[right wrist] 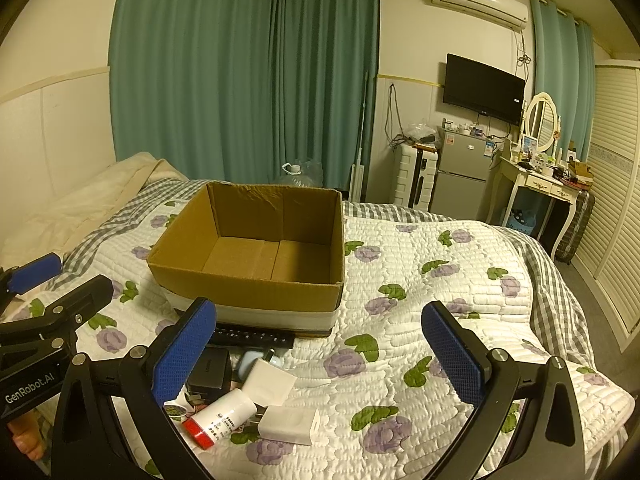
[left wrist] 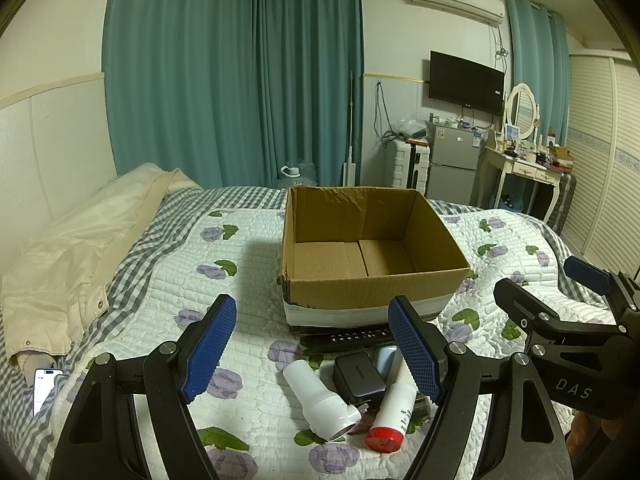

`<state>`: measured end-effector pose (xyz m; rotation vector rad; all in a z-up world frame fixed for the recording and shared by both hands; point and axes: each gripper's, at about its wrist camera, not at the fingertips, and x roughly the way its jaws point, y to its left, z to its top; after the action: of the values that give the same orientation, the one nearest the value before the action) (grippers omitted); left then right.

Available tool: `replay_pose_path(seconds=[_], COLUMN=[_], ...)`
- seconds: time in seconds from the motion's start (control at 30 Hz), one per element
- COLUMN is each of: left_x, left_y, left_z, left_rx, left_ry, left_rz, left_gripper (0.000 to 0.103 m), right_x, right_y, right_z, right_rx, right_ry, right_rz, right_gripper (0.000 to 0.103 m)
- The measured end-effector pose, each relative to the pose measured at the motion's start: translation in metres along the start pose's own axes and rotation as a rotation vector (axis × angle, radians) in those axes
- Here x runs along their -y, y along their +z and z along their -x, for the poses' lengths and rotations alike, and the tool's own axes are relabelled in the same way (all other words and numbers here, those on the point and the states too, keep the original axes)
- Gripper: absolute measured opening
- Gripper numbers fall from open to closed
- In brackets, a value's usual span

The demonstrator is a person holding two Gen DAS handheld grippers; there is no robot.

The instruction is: Organize rigid objects

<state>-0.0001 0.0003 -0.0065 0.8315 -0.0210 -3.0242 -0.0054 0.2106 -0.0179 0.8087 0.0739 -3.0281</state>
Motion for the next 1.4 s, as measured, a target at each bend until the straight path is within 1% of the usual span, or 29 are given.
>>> replay_pose_path(seconds=[1.4], left_x=[-0.0026], left_y=[0.0006], left_z=[0.0004], left_rx=[-0.001], left_ry=[-0.001], left_rz=[-0.001], left_gripper=[0.081], right_x=[-0.0042], right_y=[0.0000], right_z=[0.0006], right_rx=[0.000], right_ry=[0.009], right_rz=[0.004], right_gripper=[0.103])
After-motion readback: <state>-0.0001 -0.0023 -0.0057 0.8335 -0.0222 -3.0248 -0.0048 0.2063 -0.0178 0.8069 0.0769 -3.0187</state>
